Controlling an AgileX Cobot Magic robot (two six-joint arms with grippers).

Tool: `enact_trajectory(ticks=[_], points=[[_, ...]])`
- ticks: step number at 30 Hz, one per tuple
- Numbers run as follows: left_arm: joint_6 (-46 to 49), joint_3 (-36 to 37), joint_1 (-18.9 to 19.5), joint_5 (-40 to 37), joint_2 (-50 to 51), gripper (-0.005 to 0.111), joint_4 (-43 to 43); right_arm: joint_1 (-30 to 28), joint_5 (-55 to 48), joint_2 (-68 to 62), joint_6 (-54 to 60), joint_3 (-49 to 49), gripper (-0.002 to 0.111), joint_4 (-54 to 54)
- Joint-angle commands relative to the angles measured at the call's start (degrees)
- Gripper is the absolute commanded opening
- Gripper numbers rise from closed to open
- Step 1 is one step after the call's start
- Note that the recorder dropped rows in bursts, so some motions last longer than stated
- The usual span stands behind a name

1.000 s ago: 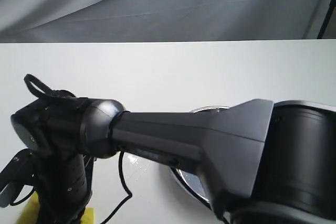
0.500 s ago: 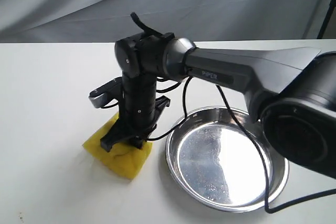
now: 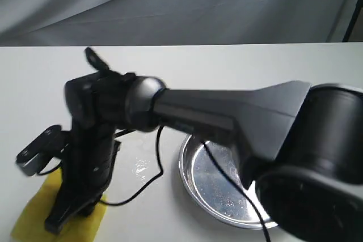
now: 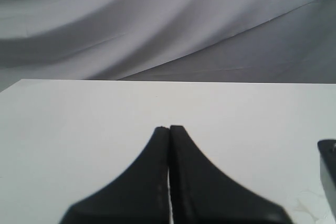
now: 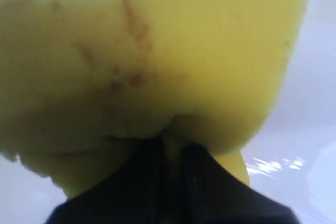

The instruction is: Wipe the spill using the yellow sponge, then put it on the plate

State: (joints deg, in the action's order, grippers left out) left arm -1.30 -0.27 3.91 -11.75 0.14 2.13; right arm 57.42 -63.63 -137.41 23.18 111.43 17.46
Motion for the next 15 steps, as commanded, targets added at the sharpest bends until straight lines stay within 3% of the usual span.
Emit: enact_trajectory(ticks=[1, 5, 8, 15], points=[[-0.1, 0.3, 0.1, 0.2, -0.1, 0.0, 0.0, 6.1, 3.0, -1.0, 1.3, -0.7, 0.0, -3.3], [-0.1, 0.3, 0.1, 0.2, -0.1, 0.0, 0.0, 7.9, 7.3, -1.0, -0.2, -0.7, 0.0, -12.1], [-0.1, 0.3, 0.1, 0.2, -0.1, 0.0, 0.0, 5.7, 8.8, -1.0, -8.8, -0.7, 0.0, -23.1], [-0.1, 0.3, 0.1, 0.2, -0.1, 0.0, 0.0, -13.0, 3.9, -1.0, -16.0, -0.7, 0.0, -25.0]])
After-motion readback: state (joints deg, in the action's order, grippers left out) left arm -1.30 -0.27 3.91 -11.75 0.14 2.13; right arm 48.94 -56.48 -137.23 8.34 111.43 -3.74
